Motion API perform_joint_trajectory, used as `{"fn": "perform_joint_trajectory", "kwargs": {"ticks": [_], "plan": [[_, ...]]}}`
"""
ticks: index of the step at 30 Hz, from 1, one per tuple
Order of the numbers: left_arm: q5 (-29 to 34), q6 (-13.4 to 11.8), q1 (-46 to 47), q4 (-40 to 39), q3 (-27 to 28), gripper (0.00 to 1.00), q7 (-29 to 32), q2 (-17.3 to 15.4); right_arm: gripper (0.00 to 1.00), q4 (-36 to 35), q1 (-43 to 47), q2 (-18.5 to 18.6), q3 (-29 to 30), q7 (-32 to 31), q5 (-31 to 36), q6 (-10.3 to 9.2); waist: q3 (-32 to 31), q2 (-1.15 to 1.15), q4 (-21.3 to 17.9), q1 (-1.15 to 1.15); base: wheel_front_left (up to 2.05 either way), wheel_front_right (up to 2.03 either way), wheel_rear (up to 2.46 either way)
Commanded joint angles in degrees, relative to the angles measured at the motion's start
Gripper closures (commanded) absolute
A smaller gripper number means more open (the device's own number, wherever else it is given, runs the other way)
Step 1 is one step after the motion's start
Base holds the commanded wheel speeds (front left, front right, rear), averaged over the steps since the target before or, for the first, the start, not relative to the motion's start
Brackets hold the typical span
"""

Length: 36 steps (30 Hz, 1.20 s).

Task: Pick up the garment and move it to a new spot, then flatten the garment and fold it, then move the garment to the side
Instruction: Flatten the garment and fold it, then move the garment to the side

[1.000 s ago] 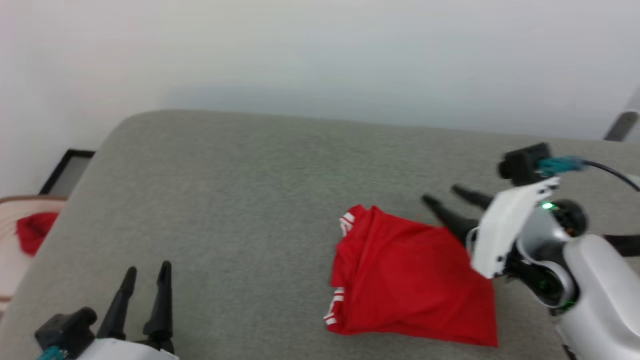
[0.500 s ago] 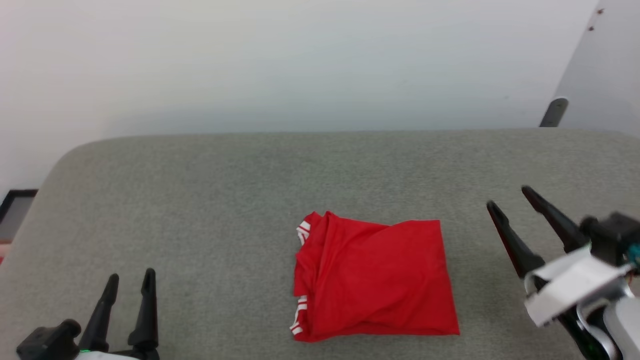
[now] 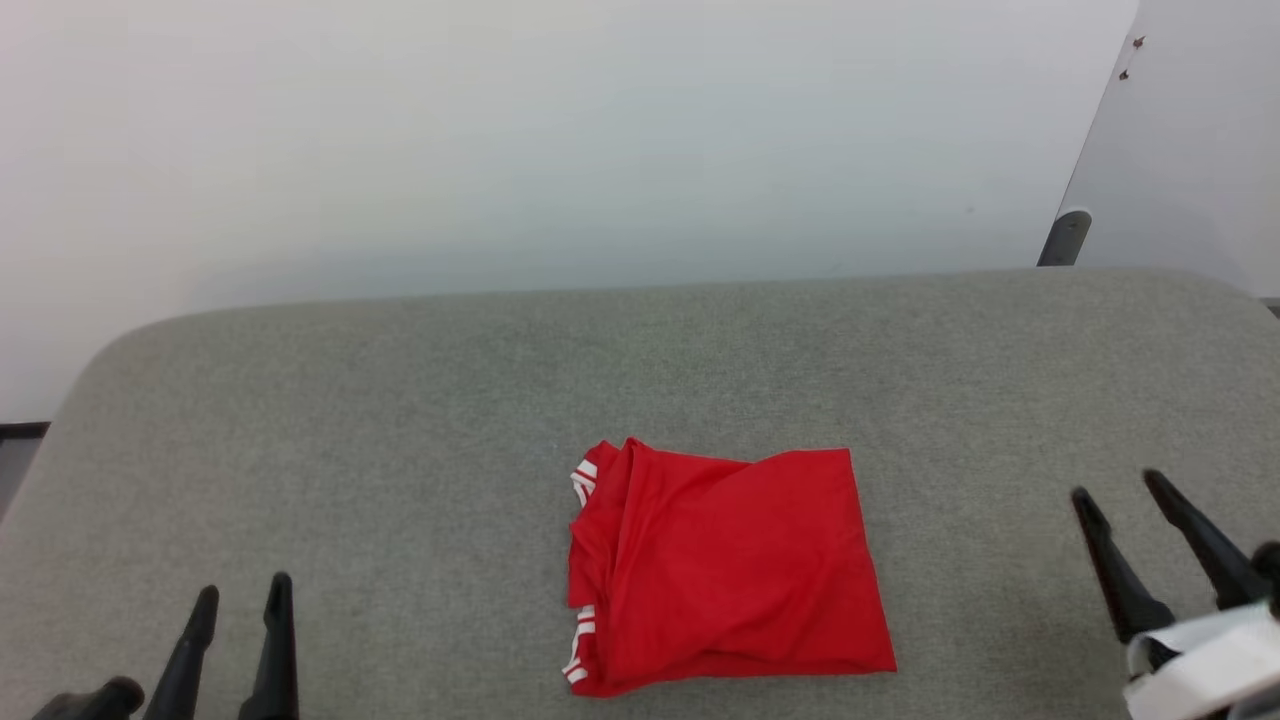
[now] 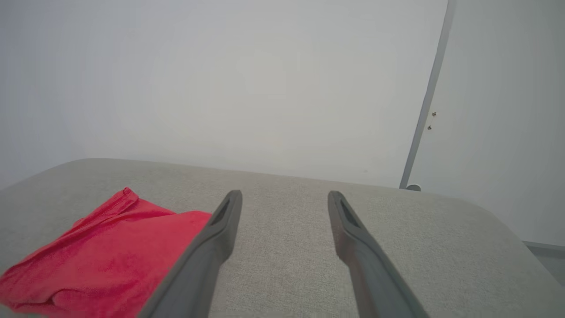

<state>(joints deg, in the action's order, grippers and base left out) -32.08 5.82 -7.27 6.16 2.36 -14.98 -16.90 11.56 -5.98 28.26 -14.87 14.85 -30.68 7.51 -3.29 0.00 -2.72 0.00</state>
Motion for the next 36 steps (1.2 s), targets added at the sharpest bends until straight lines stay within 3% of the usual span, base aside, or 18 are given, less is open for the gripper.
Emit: {"fn": "perform_joint_trajectory", "kwargs": {"ticks": [1,13,36], "plan": [[0.4,0.4,-0.4,0.0,0.4,0.0,-0.2,0.2,0.0,-0.2,1.2,-0.3,1.2,0.2,0.3,-0.04,-0.2,0.0,-0.1,0.0,0.0,0.0,0.0],[1.4,1.3,-0.6,0.5,1.8,0.0,-0.2,0.6,0.0,-3.6,7.1,-2.8,6.7,0.4,2.8,-0.04,-0.8,0.0,-0.1,0.0,0.0,0.0,0.0],[1.8,1.7,-0.9,0.8,1.7,0.0,-0.2,1.4,0.0,-4.0,8.2,-3.2,7.4,0.4,4.3,-0.04,-0.8,0.0,0.7,0.0,0.0,0.0,0.0]]}}
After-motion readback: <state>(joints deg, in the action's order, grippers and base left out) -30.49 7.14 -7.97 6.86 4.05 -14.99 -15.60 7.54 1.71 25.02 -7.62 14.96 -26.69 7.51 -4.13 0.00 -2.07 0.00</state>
